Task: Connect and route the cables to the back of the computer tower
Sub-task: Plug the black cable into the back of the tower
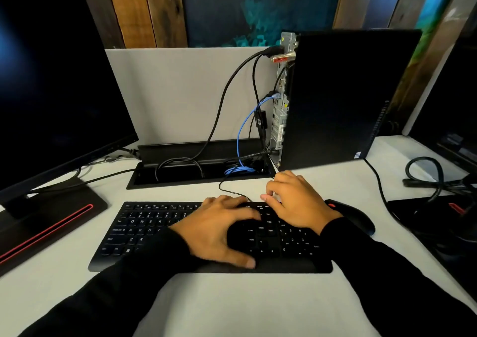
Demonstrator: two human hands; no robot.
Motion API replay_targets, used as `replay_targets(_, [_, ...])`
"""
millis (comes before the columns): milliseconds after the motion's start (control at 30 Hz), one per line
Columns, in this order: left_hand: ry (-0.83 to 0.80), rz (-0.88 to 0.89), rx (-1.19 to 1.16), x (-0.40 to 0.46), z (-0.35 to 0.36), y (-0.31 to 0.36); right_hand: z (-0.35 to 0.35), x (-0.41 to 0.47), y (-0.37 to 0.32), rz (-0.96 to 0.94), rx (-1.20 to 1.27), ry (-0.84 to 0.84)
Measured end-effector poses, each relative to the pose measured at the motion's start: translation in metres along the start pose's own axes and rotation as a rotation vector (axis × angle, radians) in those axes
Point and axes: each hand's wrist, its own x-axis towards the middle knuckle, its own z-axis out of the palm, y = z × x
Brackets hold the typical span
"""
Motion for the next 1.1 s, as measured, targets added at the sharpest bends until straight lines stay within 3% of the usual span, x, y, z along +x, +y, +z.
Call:
replay_targets(100, [0.293,-0.118,-0.156,0.033,-0.017,-0.040,-0.002,0.003,0.015,0.087,-0.010,0.042])
replay_targets(200, [0.437,-0.366,0.075,0.078,-0.035,-0.073,0.000,0.007,0.022,0.160,0.074,0.005])
replay_targets(400, [0.114,-0.567,0.124,0.144,-0.016,-0.065,0.008,0.016,0.028,0.224,0.185,0.017])
replay_targets(667, [0.157,-0.608,0.006,0.158,0.005,-0.066,0.020,0.025,0.037,0.265,0.390,0.079])
replay_targets(933, [0.152,-0.561,-0.126,0.136,0.001,-0.074,0.007,0.016,0.025,0.192,0.101,0.010])
replay_targets(1100, [0.184,-0.537,-0.054,0.078,0.009,-0.088,0.004,0.004,0.023,0.247,0.163,-0.036])
